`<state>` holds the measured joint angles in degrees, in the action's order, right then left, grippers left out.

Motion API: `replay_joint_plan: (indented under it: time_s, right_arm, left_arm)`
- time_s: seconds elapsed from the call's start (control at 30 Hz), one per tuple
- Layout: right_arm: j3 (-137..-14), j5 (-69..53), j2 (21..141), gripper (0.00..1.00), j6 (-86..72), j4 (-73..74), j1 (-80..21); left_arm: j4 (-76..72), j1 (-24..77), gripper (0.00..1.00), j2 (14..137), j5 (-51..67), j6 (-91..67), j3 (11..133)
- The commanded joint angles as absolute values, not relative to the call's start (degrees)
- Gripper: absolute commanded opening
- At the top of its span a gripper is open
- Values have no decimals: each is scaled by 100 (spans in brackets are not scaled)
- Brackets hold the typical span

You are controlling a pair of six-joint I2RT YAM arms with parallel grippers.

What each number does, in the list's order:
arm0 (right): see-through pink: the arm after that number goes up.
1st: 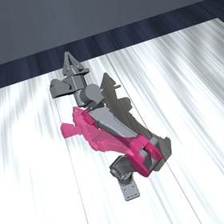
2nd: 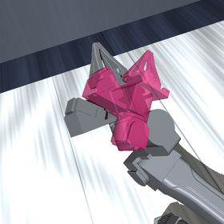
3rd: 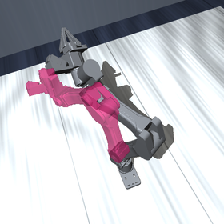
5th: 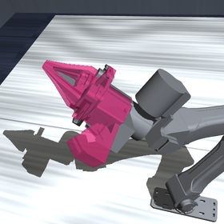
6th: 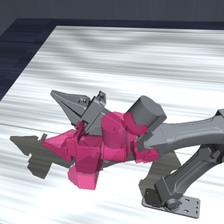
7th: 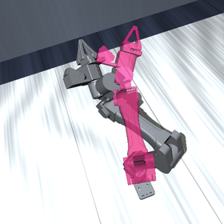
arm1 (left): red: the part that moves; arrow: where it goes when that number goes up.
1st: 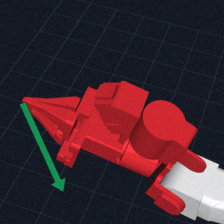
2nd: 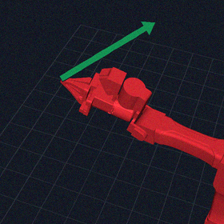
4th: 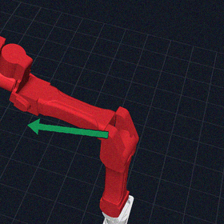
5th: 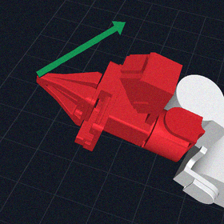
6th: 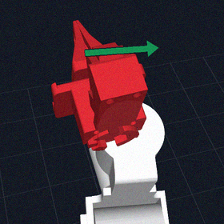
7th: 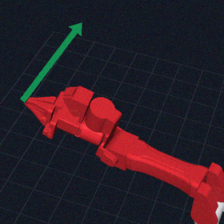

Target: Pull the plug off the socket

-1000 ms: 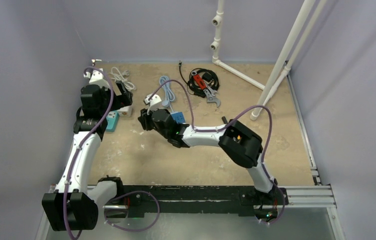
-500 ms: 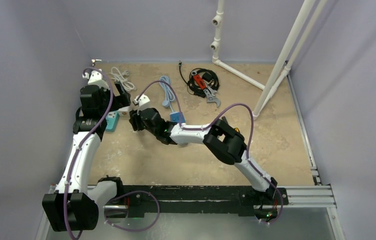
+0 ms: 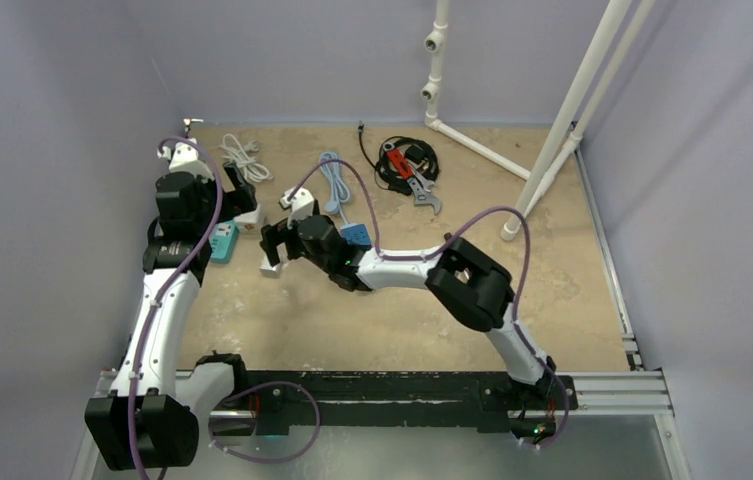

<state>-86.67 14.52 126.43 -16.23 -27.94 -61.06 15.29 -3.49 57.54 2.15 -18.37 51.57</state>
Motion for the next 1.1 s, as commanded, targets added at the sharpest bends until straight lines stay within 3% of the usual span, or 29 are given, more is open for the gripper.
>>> replay_joint_plan:
  time_s: [0.0,0.23,0.37,0.6,0.83,1.07]
  right_arm:
    - [-7896,1495,11283,99,-1558,-3808,-6091]
    - [-6773,2157,9750,99,-1909,-3556,-6091]
    - [-5930,2698,8835,99,-1979,-3507,-6088]
    - [-4276,2908,7026,99,-2209,-3353,-6017]
    - [-4168,2267,7505,99,-2299,-2980,-5990]
    - [-4773,2630,8577,99,-2674,-2300,-6002]
  left_arm:
    - [1489,-453,95,5667,-61,-1787,5157]
    - [1547,-476,98,5556,-272,-1825,5085]
    - [1449,-347,94,5775,331,-1900,5040]
    - [1354,1092,92,6221,260,-1835,5058]
    - [1024,1770,89,7513,1067,-2271,5498]
    - [929,2101,89,8034,1289,-2151,5563]
